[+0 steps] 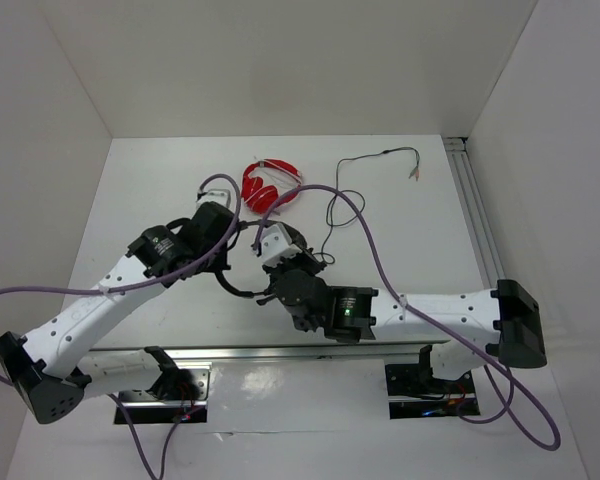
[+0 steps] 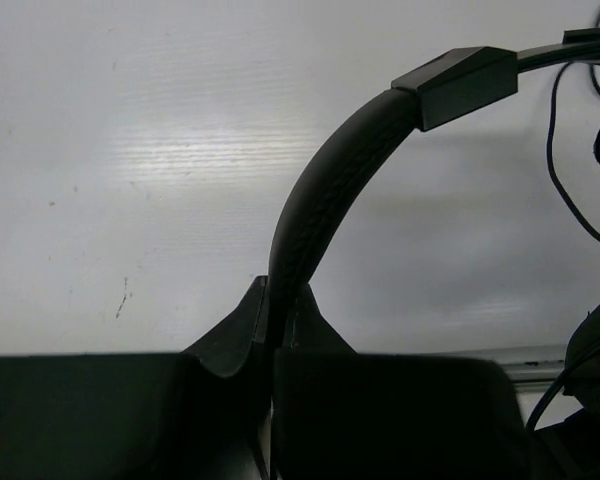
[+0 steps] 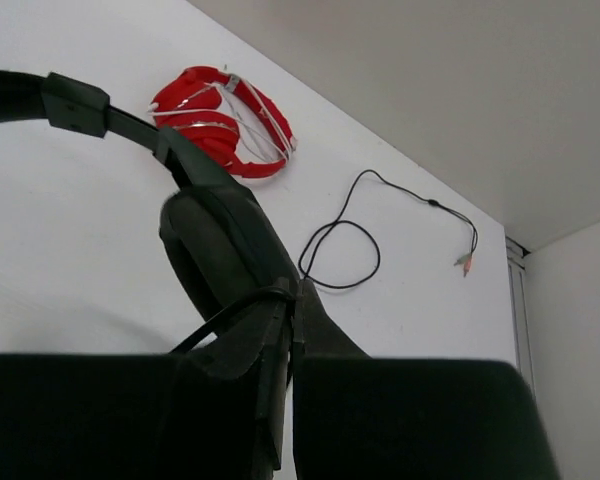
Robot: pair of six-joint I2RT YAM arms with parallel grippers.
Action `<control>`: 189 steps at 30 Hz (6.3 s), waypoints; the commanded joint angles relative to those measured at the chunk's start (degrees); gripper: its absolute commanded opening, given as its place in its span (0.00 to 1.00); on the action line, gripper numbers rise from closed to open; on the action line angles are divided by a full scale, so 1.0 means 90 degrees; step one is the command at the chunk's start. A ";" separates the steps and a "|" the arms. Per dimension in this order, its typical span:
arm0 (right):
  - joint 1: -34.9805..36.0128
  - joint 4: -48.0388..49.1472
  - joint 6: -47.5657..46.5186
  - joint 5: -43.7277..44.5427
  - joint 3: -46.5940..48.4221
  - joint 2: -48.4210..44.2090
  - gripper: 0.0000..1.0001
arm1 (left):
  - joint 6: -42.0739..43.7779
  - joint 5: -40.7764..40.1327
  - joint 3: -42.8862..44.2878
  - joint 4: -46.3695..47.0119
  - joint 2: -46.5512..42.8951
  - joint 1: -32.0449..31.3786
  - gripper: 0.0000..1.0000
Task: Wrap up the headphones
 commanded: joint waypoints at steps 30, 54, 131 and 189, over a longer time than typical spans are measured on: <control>-0.2871 0.0551 0.1971 -0.3167 -0.0683 -0.1069 0.19 | 0.0036 -0.0408 0.0738 -0.1312 0.0089 -0.1597 0.00; -0.3614 0.0436 0.2686 -0.4607 -0.2256 -0.3089 0.63 | 0.0094 0.1438 0.1069 -0.0696 -0.0438 0.0138 0.01; -0.3204 -0.0884 0.0713 -0.4910 0.1670 -0.0532 0.00 | 0.0836 0.3225 -0.0336 0.0466 -0.0312 -0.0151 0.00; -0.2911 0.9232 0.5830 -0.9742 -0.2565 0.4723 0.18 | 0.0465 0.3458 0.3201 -0.0219 0.0448 0.3818 0.00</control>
